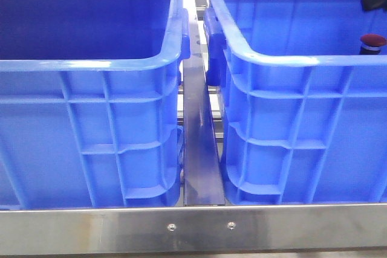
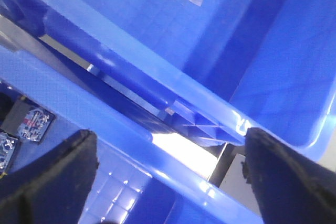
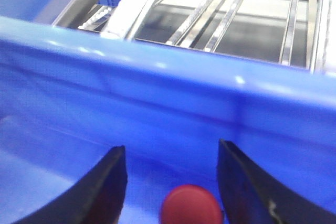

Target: Pick red and yellow buttons and place in box

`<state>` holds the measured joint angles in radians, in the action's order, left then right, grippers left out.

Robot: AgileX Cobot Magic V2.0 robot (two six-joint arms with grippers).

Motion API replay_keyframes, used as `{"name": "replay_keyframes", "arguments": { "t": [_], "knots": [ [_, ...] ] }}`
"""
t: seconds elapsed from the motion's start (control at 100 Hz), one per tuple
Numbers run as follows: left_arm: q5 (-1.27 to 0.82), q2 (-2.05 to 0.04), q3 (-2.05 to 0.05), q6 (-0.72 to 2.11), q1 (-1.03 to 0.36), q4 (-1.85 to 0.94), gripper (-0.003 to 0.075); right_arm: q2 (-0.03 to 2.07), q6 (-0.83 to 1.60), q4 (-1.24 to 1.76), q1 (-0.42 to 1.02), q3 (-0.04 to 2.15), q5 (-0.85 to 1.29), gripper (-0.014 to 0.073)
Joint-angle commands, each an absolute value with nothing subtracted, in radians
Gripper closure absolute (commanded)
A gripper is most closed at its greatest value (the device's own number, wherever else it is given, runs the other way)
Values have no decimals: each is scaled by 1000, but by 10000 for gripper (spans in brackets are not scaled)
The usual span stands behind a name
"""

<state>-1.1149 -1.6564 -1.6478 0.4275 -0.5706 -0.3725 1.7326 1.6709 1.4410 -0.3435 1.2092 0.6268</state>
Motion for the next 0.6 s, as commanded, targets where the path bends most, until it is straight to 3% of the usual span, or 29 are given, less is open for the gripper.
{"name": "replay_keyframes", "arguments": {
  "t": [0.0, 0.09, 0.19, 0.38, 0.59],
  "knots": [
    [-1063, -1604, -1680, 425, -576, -412, 177, 1639, 1640, 1434, -348, 1217, 659, 186],
    [-1030, -1595, -1680, 344, -576, -368, 190, 1588, 1618, 1418, -348, 1183, 658, 237],
    [-980, -1582, -1680, 187, -576, -228, 232, 1527, 1581, 1418, -348, 1142, 658, 356],
    [-1013, -1572, -1676, 56, -576, -60, 403, 1403, 1548, 1417, -348, 1064, 667, 697],
    [-943, -1551, -1591, 10, -576, -54, 675, 1255, 1547, 1418, -348, 972, 698, 687]
  ]
}}
